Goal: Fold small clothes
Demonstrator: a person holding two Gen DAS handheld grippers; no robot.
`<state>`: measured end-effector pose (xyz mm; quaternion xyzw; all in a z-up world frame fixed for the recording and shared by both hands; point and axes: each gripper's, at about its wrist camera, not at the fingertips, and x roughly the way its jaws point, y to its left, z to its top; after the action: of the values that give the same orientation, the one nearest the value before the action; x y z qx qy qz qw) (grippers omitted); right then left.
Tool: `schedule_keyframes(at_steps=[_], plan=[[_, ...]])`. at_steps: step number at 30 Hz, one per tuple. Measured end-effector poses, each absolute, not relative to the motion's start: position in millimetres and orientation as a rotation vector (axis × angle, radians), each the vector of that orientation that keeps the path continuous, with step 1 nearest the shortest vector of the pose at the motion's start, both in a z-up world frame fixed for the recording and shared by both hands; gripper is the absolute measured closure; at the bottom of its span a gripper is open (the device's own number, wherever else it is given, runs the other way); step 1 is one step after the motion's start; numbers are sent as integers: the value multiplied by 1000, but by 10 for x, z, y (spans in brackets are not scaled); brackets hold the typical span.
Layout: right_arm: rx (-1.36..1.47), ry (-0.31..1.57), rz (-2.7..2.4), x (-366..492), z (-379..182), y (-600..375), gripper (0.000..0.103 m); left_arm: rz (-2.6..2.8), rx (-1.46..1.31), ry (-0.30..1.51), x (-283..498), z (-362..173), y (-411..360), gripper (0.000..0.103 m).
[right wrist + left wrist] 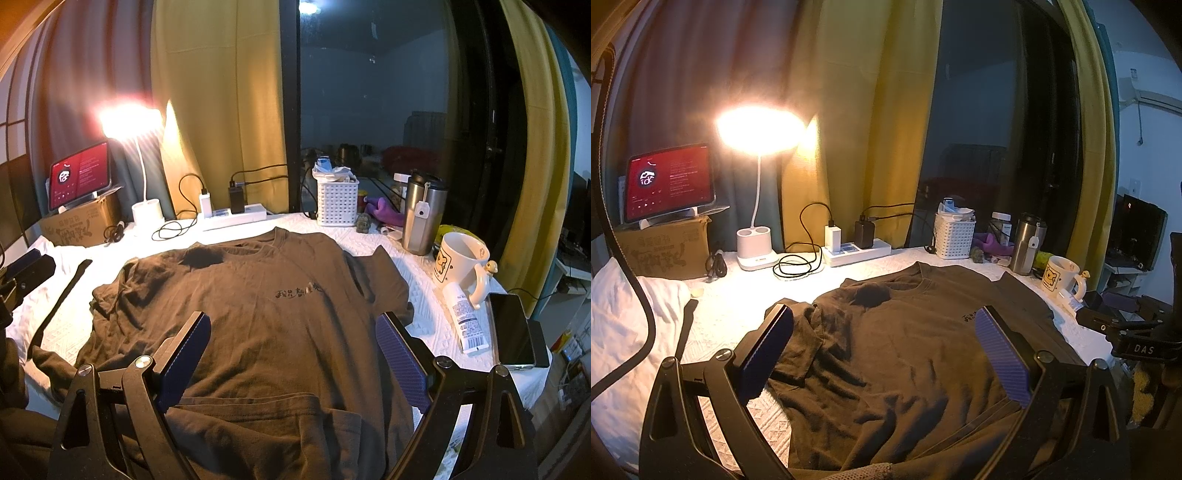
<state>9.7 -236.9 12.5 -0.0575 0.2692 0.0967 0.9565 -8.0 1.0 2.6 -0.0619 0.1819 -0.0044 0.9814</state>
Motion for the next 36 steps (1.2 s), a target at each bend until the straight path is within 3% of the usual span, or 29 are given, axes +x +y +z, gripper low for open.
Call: schedule_keyframes(at_steps=[22, 36], plan=[[-110, 561, 182, 143, 53, -2447, 11, -5, -117, 370, -36, 11, -10, 5], [-85, 634, 86, 705, -77, -2766, 11, 19, -91, 466, 496, -152, -5, 5]])
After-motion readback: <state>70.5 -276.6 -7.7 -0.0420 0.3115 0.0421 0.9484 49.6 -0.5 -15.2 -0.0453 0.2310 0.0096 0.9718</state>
